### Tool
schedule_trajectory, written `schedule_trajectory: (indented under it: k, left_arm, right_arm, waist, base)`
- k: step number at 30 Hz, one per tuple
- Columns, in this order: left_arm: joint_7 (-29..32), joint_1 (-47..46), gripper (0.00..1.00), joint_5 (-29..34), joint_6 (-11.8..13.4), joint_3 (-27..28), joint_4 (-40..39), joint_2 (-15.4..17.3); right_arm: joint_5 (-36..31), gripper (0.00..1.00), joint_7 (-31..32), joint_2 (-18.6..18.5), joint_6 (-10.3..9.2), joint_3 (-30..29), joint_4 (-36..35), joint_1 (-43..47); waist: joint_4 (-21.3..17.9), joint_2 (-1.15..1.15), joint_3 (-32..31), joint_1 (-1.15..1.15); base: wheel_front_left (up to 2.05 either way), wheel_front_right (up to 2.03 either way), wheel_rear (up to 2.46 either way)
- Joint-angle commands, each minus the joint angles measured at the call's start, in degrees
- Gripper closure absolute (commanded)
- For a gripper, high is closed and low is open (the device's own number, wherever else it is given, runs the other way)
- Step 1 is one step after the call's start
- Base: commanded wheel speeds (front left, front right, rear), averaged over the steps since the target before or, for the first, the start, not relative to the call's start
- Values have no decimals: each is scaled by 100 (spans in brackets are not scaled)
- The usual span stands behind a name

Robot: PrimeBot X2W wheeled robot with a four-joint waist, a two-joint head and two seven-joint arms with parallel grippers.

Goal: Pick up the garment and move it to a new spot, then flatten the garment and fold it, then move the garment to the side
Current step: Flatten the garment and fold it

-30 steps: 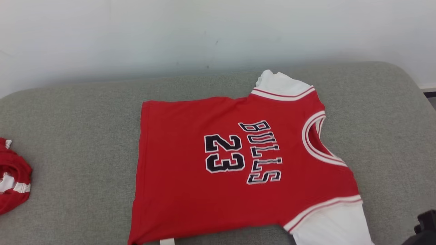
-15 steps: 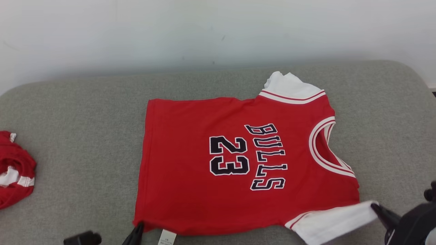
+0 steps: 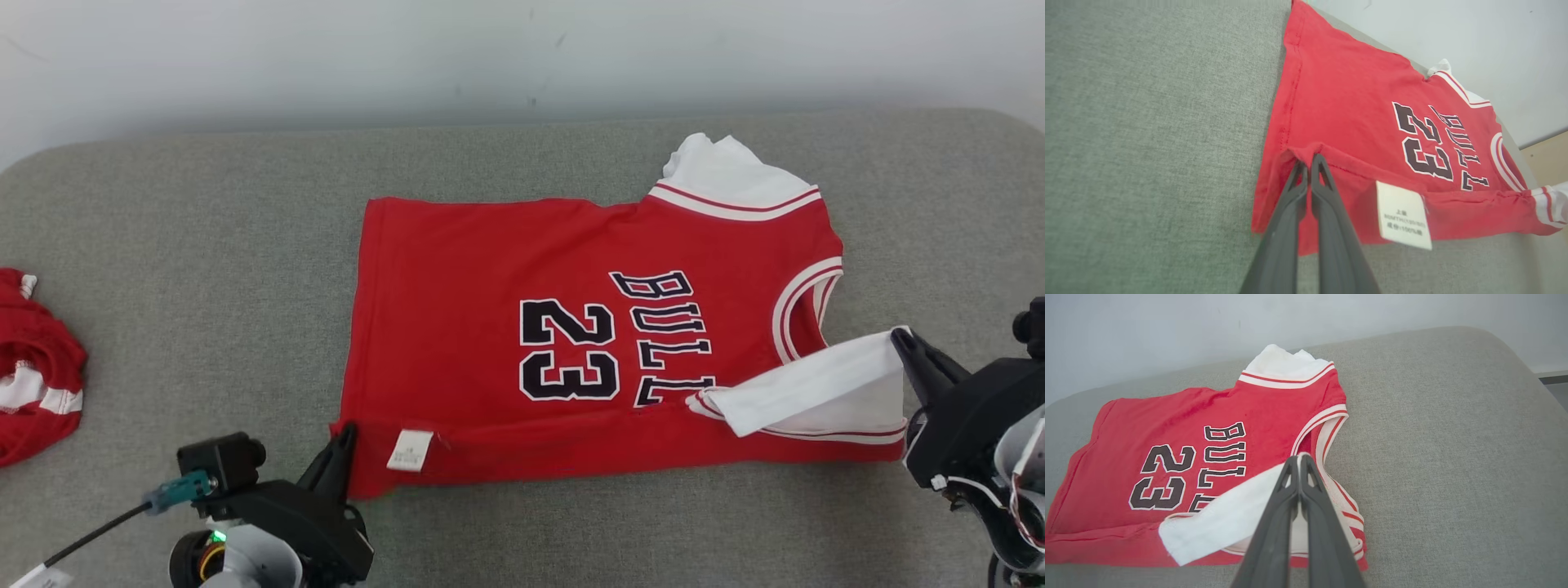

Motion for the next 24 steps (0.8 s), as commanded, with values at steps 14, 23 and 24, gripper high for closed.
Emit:
schedule_trajectory:
  k: [14, 23, 24]
  left_arm:
    - [-398, -1029, 100, 363, 30, 10, 909, -178]
    - [-499, -1240, 75, 450, -45, -61, 1148, -201]
    - [-528, -1265, 53, 481, -23, -71, 1171, -195]
  right_arm:
    - [-94, 100, -1283, -406, -13, 671, 993, -1050]
    - [0, 100, -1539, -454, -13, 895, 1605, -1399]
    - [8, 100, -1556, -433, -13, 883, 1669, -1425]
  waist:
    - [-22, -1, 536, -1]
    - [34, -1, 691, -1]
    - [40, -1, 699, -1]
  base:
    - [0, 0, 0]
    - [0, 0, 0]
    - [0, 0, 0]
